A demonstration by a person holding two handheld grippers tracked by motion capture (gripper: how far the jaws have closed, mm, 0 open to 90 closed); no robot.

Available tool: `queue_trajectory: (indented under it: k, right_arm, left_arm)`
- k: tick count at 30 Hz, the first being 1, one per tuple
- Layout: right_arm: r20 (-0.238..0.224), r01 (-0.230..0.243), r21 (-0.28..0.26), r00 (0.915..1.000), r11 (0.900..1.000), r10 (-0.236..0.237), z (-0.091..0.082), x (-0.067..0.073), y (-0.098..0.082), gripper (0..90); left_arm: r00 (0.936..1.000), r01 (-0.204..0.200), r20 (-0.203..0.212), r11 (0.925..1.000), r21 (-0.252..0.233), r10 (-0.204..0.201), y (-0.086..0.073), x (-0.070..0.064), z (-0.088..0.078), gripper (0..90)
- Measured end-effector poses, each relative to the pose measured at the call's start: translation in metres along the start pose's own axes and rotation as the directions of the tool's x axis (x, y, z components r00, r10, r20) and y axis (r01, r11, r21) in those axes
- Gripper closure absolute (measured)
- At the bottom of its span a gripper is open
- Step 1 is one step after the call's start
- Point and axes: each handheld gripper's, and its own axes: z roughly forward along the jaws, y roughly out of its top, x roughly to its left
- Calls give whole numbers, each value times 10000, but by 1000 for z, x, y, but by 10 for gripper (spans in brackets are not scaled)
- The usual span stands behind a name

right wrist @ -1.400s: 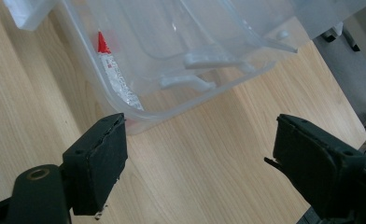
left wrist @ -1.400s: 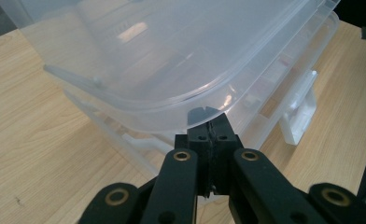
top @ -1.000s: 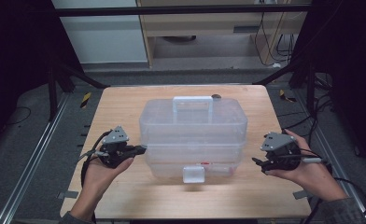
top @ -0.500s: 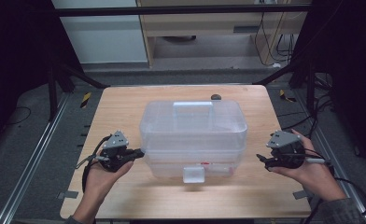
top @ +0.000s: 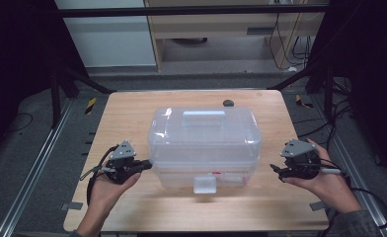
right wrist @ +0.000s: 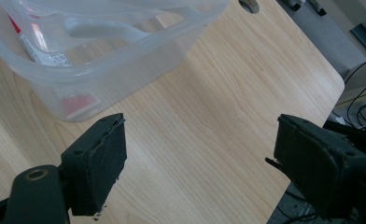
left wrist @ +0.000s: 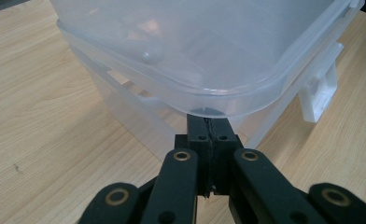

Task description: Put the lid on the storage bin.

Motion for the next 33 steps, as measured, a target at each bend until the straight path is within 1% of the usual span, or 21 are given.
queue_trajectory:
  k: [4, 5, 8, 10, 11, 12, 13, 14, 15, 16, 17, 18, 20, 21, 23, 24, 26, 27, 29, 32, 33]
  right_arm:
    - [95, -162, -26, 9998, 9999, 162, 5, -1, -1, 173]
    - [165, -356, -26, 9992, 9994, 356, 10, -2, -1, 173]
    - [246, -640, 61, 9977, 9979, 639, 19, -6, -2, 177]
    - [311, -715, 118, 9970, 9974, 711, 23, -8, -2, 179]
    - [448, -865, 222, 9953, 9960, 854, 31, -11, -2, 183]
    - [448, -865, 222, 9953, 9960, 854, 31, -11, -2, 183]
    - [526, -936, 284, 9944, 9952, 920, 34, -13, -2, 184]
    - [763, -1152, 401, 9908, 9925, 1119, 42, -20, 0, 185]
    - [884, -1279, 433, 9884, 9908, 1237, 44, -22, 1, 188]
    - [884, -1279, 433, 9884, 9908, 1237, 44, -22, 1, 188]
    - [1104, -1562, 422, 9824, 9868, 1507, 51, -28, 3, 193]
    - [1104, -1562, 422, 9824, 9868, 1507, 51, -28, 3, 193]
    - [1313, -1926, 419, 9738, 9804, 1857, 59, -34, 5, 197]
    - [1406, -2202, 391, 9669, 9747, 2128, 67, -39, 6, 200]
    - [1458, -2486, 350, 9595, 9680, 2411, 76, -44, 5, 205]
    - [1458, -2486, 350, 9595, 9680, 2411, 76, -44, 5, 205]
    - [1601, -2707, 343, 9517, 9621, 2620, 85, -47, 4, 211]
    - [1659, -2887, 287, 9455, 9570, 2802, 89, -48, 3, 214]
    - [1583, -3222, 248, 9359, 9463, 3145, 98, -51, 0, 216]
    - [1419, -3661, 237, 9223, 9303, 3594, 111, -52, -7, 205]
    - [1320, -3886, 136, 9140, 9213, 3836, 116, -52, -10, 200]
  left_arm:
    - [10000, -57, -39, 9999, 119, 58, -2, 1, 0, 895]
    - [10000, -81, -49, 9998, 182, 82, -3, 2, 0, 896]
    - [10000, -18, -23, 9995, 303, 19, -4, 4, 1, 897]
    - [10000, -57, -27, 9994, 349, 58, -4, 5, 1, 897]
    - [9999, -97, -54, 9991, 420, 99, -4, 7, 1, 897]
    - [9999, -97, -54, 9991, 420, 99, -4, 7, 1, 897]
    - [9996, -173, -234, 9985, 518, 185, -4, 9, 0, 897]
    - [9985, -51, -548, 9995, 327, 69, -3, 19, -4, 897]
    - [9969, -10, -789, 9996, 290, 33, -2, 26, -7, 897]
    - [9969, -10, -789, 9996, 290, 33, -2, 26, -7, 897]
    - [9874, -44, -1582, 9999, 164, 70, 2, 40, -12, 897]
    - [9874, -44, -1582, 9999, 164, 70, 2, 40, -12, 898]
    - [9797, 102, -2002, 9999, 28, -95, 3, 55, -13, 898]
    - [9723, 288, -2323, 9996, 19, -276, 3, 70, -9, 898]
    - [9658, 515, -2538, 9986, -119, -528, 0, 83, -4, 898]
    - [9658, 515, -2538, 9986, -119, -528, 0, 83, -4, 898]
    - [9605, 745, -2678, 9971, -138, -755, -4, 94, 2, 898]
    - [9565, 808, -2806, 9967, -91, -801, -6, 99, 6, 898]
    - [9510, 937, -2964, 9956, 63, -876, -11, 107, 15, 896]
    - [9454, 1172, -3086, 9929, 206, -1052, -20, 117, 29, 882]
    - [9439, 1227, -3119, 9921, 256, -1087, -22, 119, 33, 856]
